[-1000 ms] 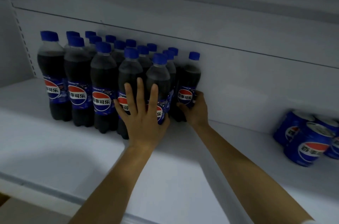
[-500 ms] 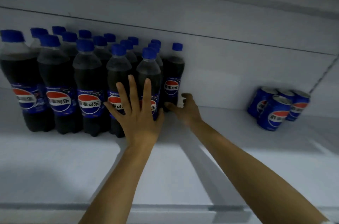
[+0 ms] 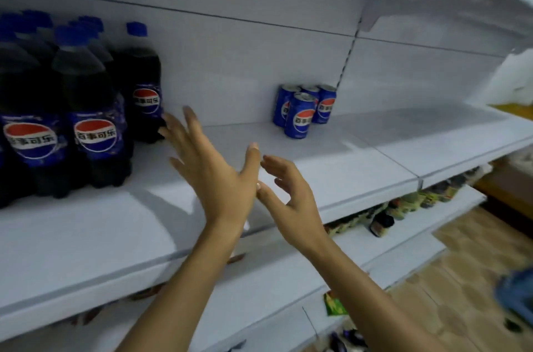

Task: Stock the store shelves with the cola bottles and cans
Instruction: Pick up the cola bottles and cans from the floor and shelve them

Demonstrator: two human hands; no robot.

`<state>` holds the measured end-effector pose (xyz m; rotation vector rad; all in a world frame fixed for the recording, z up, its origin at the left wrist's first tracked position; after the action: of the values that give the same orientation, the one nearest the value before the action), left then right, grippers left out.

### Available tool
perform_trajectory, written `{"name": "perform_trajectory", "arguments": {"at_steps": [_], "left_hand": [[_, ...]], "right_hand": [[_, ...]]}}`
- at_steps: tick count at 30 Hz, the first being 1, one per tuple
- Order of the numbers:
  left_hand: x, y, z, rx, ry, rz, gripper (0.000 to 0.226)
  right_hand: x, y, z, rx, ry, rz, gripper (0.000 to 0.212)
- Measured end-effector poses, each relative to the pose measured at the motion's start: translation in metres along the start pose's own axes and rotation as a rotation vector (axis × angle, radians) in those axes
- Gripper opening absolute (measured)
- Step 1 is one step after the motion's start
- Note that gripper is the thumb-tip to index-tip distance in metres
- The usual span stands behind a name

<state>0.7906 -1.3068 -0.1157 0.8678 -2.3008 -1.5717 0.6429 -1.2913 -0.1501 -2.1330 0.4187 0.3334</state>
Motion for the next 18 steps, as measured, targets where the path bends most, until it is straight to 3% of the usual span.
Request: {"name": "perform_trajectory", "arguments": {"at_steps": [7, 11, 14, 18], "left_hand": [[0.12, 0.047, 0.171, -0.041, -0.431, 0.122, 0.093], [0.194, 0.055, 0.316, -0.28, -0.867, 0.268, 0.089], [0.227, 0.042, 0.421, -0.363, -1.107, 0.214, 0.087], [0.239, -0.006, 0.508, -0.507, -1.264, 0.002, 0.08]], "right_hand": [[-0.159, 0.037, 0.12, 0.106, 0.18, 0.125, 0.043], [-0.271, 0.071, 0.233, 0.273, 0.298, 0.173, 0.052], [-0.351, 0.102, 0.339, 0.467, 0.448, 0.175, 0.055], [-0.42, 0.142, 0.472, 0.745, 0.611, 0.177, 0.043]]}}
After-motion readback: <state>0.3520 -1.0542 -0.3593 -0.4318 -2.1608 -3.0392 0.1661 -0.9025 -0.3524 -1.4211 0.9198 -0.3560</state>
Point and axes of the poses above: each hand's wrist, its own z-axis away from the middle knuckle, its own x-axis out of the palm, y = z × x, the point moved 9 cm from there along -z, towards the middle knuckle, and after that the axes turned 9 degrees about -x, right-handed, at the moved point
